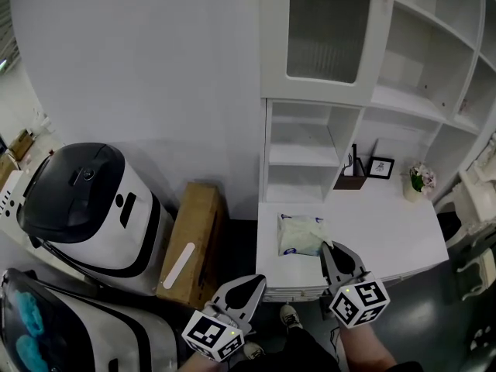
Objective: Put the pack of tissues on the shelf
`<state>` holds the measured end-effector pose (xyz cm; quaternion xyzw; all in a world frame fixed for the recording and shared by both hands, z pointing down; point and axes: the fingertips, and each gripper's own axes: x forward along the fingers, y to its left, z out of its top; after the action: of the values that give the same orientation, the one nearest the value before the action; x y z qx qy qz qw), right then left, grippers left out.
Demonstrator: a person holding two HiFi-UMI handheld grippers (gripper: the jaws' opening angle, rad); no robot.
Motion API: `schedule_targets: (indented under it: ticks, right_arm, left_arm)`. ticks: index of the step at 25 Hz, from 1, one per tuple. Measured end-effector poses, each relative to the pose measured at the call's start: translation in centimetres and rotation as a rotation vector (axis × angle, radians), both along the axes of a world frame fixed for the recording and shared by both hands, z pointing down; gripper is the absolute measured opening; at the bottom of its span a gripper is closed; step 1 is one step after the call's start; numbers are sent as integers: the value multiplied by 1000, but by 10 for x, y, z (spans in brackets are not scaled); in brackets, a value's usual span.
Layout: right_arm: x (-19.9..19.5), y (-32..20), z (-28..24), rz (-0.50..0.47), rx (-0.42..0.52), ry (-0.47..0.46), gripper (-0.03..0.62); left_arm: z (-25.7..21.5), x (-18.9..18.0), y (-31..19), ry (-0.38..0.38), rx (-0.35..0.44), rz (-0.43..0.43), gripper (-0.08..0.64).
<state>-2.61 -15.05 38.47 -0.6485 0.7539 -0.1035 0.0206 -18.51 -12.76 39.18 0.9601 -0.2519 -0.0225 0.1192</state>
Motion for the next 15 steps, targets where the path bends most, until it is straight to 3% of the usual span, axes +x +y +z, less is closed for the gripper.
schedule_targets:
  ticks: [8, 15]
  right_arm:
    - [23, -37, -15, -39, 39, -18, 8]
    - [52, -71, -13, -58, 38, -32, 8]
  left_arm:
    - [-18, 11, -22, -30, 43, -59, -2]
    - [-13, 44, -43, -50, 41, -63, -2]
